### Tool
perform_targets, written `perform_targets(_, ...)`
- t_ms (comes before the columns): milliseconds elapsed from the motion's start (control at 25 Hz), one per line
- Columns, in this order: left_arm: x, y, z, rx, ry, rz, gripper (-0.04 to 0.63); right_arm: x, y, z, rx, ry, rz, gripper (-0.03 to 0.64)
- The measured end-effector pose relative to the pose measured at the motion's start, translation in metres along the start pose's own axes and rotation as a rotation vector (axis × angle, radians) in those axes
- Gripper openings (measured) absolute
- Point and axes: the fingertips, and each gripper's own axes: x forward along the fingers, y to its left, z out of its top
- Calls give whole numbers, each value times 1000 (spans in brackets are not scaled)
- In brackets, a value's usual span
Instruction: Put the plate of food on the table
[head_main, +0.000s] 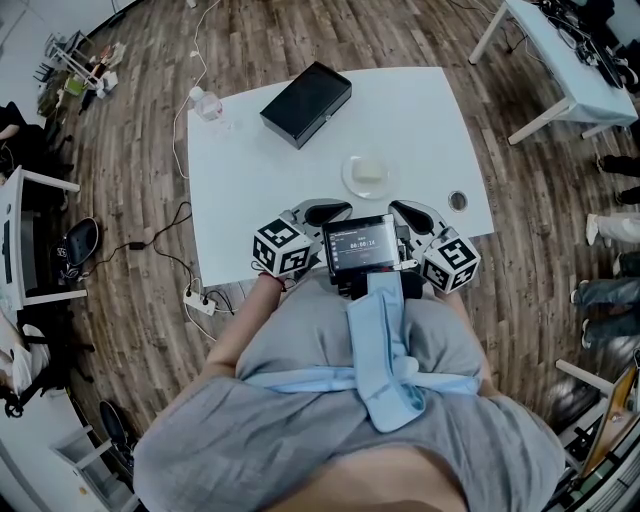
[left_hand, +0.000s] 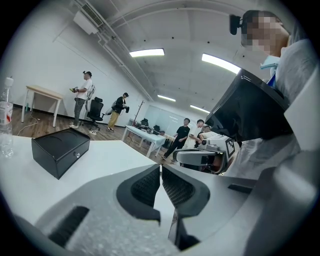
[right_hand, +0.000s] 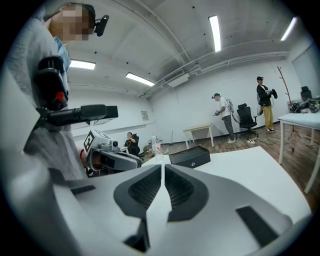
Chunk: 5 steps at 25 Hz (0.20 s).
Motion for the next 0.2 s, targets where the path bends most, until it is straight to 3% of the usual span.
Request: perform_targets(200, 1, 2, -1, -8, -2, 2, 26, -1, -3, -1, 8, -5, -6, 43)
